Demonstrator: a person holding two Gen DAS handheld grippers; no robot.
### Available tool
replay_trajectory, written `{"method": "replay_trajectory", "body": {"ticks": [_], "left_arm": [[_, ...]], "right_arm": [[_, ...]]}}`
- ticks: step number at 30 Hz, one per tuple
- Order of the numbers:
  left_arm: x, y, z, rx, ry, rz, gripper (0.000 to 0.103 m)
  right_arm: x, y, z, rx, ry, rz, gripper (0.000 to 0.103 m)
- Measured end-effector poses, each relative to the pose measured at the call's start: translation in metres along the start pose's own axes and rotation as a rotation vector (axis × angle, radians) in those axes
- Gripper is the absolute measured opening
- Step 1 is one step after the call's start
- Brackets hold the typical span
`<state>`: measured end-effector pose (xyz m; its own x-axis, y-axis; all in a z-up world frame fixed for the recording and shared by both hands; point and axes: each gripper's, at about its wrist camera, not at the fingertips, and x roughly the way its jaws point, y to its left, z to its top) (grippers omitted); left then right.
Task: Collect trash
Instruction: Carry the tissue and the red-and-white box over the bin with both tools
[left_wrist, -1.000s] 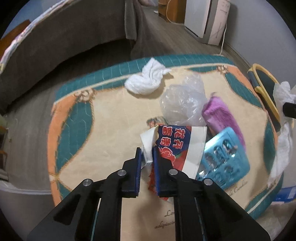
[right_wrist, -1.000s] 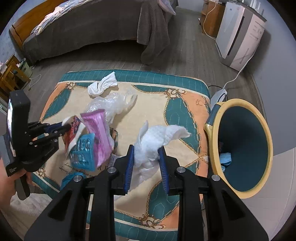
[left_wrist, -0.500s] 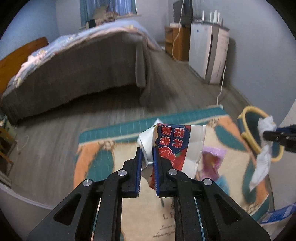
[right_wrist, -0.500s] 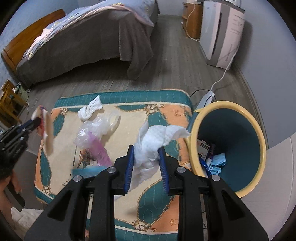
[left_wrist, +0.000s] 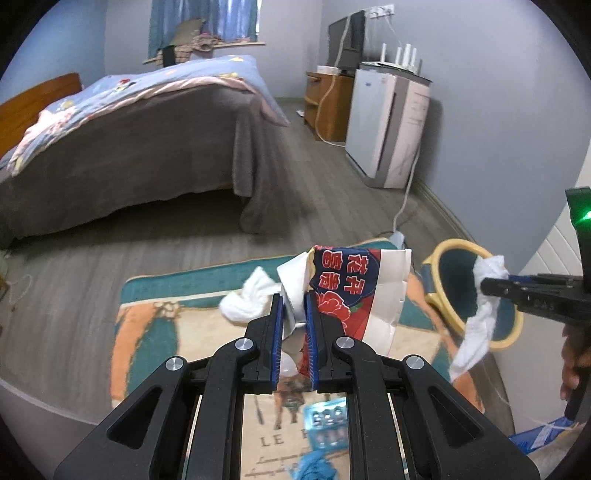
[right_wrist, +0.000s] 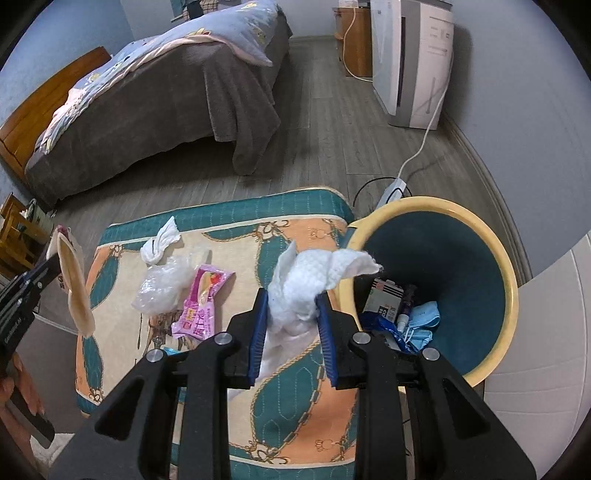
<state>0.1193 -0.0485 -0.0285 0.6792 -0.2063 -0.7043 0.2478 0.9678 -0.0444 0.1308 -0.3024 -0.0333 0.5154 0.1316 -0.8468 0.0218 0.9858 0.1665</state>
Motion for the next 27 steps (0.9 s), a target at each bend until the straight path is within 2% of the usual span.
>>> {"method": "replay_trajectory", "body": {"ticks": [8,21,27], "left_arm": [[0.009,-0.036,0.003,0.042,0.015,-0.037,0.013],[0.019,-0.101,-0.005,0.165,0.042,-0.094,0.013],[0.030,-0.124,-0.016,0.205,0.097,-0.103,0.013]], "right_arm": [[-0.006,-0.032,-0.001,0.053,-0.014,-0.006,0.026],[-0.018,-0.110,-0.003,0.211,-0.050,-0.031,0.026],[-0.020,-0.140,-0.002,0.290,-0.069,-0.057,0.026]]}}
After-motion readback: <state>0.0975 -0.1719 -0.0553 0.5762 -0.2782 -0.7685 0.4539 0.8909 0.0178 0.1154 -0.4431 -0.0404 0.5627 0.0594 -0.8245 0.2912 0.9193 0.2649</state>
